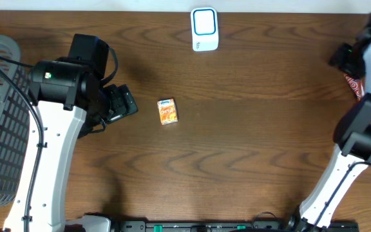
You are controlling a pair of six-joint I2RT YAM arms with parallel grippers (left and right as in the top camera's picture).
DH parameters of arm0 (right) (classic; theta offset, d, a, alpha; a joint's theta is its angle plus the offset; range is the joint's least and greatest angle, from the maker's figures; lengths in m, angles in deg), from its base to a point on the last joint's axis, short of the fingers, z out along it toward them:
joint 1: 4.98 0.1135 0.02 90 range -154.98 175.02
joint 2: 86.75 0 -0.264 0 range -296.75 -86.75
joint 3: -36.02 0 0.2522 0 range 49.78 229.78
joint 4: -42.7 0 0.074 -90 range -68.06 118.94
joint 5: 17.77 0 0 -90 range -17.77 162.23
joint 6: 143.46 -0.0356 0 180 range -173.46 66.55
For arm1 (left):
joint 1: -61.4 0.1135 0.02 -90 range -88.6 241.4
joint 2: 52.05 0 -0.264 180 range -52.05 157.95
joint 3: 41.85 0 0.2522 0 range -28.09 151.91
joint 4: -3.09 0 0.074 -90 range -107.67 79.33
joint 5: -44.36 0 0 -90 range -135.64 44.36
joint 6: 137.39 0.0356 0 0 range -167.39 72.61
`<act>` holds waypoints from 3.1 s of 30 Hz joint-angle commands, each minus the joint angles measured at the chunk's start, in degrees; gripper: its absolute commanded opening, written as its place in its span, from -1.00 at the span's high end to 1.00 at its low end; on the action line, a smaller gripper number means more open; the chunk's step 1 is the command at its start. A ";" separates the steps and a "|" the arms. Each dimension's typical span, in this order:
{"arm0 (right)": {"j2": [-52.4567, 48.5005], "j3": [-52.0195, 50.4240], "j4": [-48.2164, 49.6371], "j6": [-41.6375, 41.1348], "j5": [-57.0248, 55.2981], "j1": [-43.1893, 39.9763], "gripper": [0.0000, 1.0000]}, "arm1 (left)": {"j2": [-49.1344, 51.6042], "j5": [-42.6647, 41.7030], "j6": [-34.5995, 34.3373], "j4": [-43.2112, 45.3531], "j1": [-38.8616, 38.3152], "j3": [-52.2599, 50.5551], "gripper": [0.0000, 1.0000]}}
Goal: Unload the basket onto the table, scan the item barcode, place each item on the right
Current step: 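Carry the red-orange bar to the right edge and release it, then reach the right gripper to the small orange package and grasp it, then lift the small orange package and hold it over the scanner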
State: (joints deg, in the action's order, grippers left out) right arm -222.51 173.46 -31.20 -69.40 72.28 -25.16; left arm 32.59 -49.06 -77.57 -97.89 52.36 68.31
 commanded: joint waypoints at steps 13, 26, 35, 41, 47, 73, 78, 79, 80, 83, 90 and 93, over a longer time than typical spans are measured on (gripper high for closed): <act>1.97 -0.04 -2.62 0.02 33.05 22.69 -0.70 | 0.33 0.96 0.09 -0.37 0.24 0.37 -0.96; 1.57 -3.87 -4.28 -1.05 13.75 47.60 -0.98 | 0.33 0.94 0.09 -0.37 0.24 0.37 -0.96; 1.57 -11.72 3.65 -10.16 13.77 54.84 -0.98 | 0.33 0.96 0.09 -0.37 0.24 0.37 -0.96; 1.57 -18.45 8.79 -11.87 14.36 56.11 -0.66 | 0.33 0.96 0.09 -0.37 0.24 0.37 -0.96; 1.60 -20.52 10.62 -11.85 20.59 55.36 0.38 | 0.33 0.94 0.09 -0.37 0.24 0.37 -0.96; 2.49 -20.50 -3.80 33.92 68.00 42.80 0.98 | 0.33 0.96 0.09 -0.37 0.24 0.37 -0.96; 2.49 -20.50 -1.86 31.78 67.87 42.88 0.98 | 0.33 0.94 0.09 -0.37 0.24 0.37 -0.96; 2.49 -20.50 -1.22 30.93 67.45 42.88 0.98 | 0.33 0.96 0.09 -0.37 0.24 0.37 -0.96; 2.49 -20.50 -0.42 30.47 65.96 42.88 0.98 | 0.33 0.96 0.09 -0.37 0.24 0.37 -0.96; 2.69 -19.93 2.36 21.31 53.86 42.91 0.97 | 0.33 0.96 0.09 -0.37 0.24 0.37 -0.96; 5.73 -7.52 -0.79 8.41 10.54 44.61 0.98 | 0.33 0.94 0.09 -0.37 0.24 0.37 -0.96; 6.60 -1.31 1.92 8.26 -12.24 46.05 0.98 | 0.33 0.94 0.09 -0.37 0.24 0.37 -0.95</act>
State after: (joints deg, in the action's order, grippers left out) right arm -219.87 166.51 -30.72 -57.49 88.15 19.32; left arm 32.59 -49.06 -77.57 -97.93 52.36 68.31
